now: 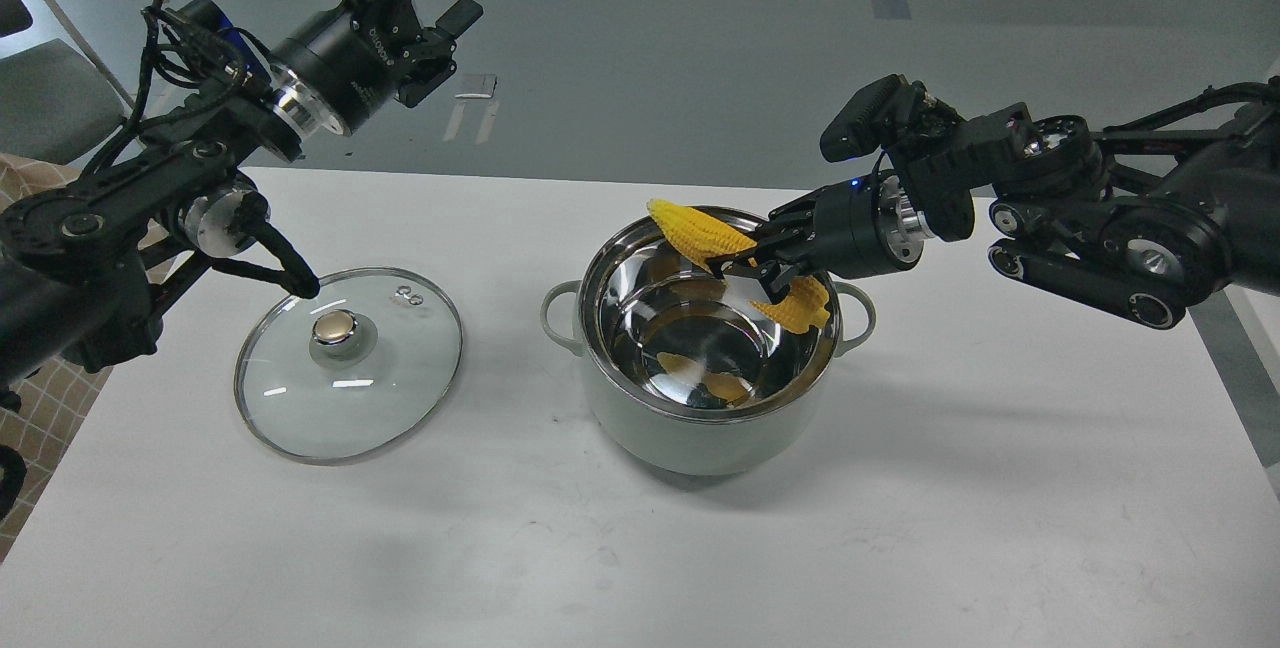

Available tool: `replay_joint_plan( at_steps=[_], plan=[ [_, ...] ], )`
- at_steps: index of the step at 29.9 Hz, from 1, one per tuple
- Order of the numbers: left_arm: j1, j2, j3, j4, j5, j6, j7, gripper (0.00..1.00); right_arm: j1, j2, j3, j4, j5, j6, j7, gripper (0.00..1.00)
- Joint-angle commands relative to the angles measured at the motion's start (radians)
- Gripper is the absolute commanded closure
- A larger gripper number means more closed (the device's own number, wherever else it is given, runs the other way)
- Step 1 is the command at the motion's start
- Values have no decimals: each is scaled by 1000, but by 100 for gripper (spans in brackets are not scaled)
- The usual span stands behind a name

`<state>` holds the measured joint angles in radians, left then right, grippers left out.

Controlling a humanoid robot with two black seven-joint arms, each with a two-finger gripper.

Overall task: Open pot and put corn in
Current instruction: 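Lift the corn with the right gripper and move it over the pot, then lower the corn into the pot and open the right gripper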

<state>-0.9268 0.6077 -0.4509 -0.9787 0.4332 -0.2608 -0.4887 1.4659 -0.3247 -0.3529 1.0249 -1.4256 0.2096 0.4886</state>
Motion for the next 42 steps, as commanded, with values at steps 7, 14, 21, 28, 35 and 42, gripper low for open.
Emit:
replay_joint_plan(
  at_steps=[7, 14, 21, 28, 35, 42],
  plan=[
    [0, 6, -2, 0, -1, 0, 0, 2, -47, 114, -34, -112, 0, -9, 0, 79],
    [-1, 6, -11, 0, -2, 0, 0, 2, -75, 167, -41, -166, 0, -15, 0, 78],
    [0, 6, -11, 0, -2, 0, 0, 2, -90, 179, -67, -190, 0, -12, 0, 75],
    [0, 4, -11, 0, -2, 0, 0, 2, -99, 202, -69, -209, 0, -12, 0, 65],
    [2, 4, -12, 0, -1, 0, 0, 2, -111, 231, -70, -240, 0, -12, 0, 44],
    [2, 4, -14, 0, -2, 0, 0, 2, -111, 233, -70, -243, 2, -12, 0, 26]
  ],
)
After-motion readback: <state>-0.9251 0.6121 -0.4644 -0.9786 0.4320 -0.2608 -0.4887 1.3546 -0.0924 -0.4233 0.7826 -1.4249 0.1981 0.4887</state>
